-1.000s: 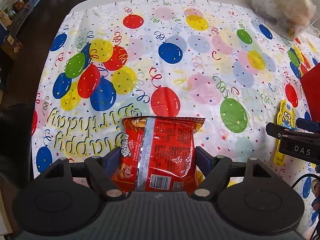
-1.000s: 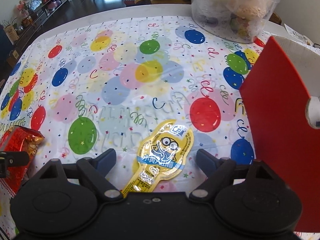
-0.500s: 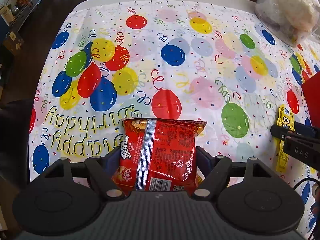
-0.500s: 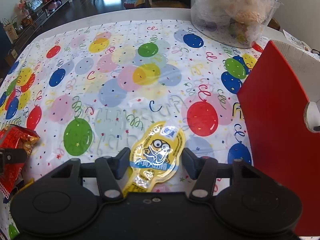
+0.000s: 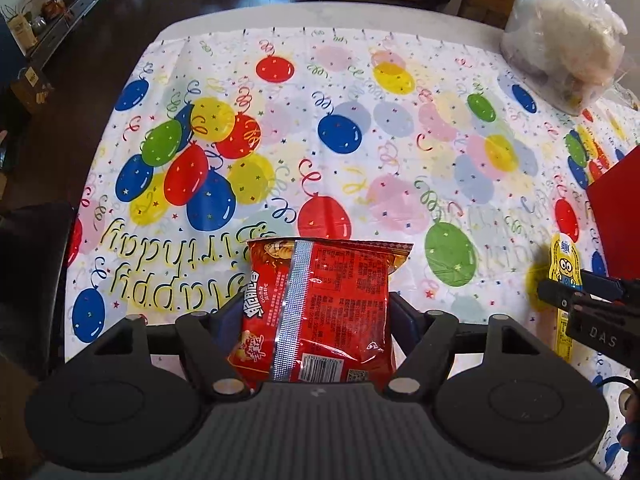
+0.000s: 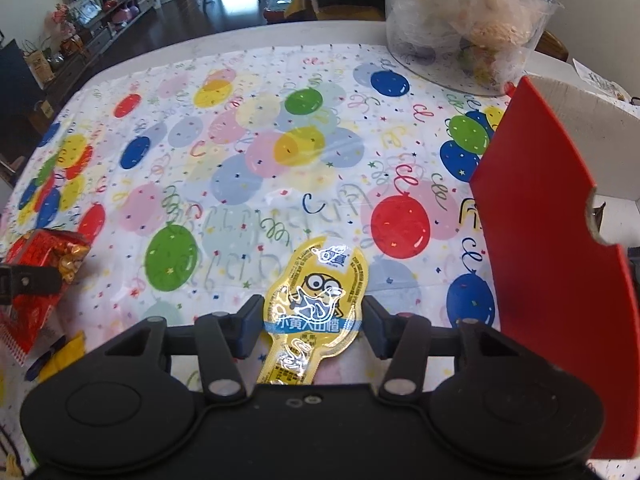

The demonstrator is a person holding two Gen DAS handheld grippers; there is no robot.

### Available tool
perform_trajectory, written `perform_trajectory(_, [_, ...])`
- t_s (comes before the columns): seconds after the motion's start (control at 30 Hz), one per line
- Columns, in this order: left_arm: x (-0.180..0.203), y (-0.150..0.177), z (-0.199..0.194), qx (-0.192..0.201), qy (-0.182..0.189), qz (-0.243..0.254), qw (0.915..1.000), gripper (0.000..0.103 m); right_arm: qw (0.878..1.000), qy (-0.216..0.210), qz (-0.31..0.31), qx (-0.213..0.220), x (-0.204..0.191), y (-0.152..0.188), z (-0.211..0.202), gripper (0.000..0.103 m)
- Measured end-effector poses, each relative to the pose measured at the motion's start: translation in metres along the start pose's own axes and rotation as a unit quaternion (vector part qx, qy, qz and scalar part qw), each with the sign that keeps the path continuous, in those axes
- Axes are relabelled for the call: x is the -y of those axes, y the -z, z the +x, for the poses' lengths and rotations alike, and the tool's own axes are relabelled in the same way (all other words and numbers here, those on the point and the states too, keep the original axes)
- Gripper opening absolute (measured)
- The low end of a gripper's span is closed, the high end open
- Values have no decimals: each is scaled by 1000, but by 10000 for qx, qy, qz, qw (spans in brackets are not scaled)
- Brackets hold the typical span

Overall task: Organize snacks
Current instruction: 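Carry the chip bag and Minion packet over the box and lower them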

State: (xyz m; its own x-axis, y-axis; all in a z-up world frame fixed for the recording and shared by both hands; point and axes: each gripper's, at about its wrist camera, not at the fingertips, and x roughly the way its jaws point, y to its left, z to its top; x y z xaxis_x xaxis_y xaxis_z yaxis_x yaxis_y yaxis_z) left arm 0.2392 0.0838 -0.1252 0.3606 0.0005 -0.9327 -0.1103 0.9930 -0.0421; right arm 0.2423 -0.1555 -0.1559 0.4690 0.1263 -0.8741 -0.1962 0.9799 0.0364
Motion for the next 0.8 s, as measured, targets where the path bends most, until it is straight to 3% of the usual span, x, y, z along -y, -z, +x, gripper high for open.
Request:
perform_trajectory(0.4, [28, 9, -50, 337, 195, 9, 9992, 73, 9978, -528, -271, 290, 7, 7, -65, 51])
perform_trajectory(0.8, [84, 18, -97, 625, 471, 183, 9968, 73, 9940, -771, -355, 693, 37, 9, -122, 51])
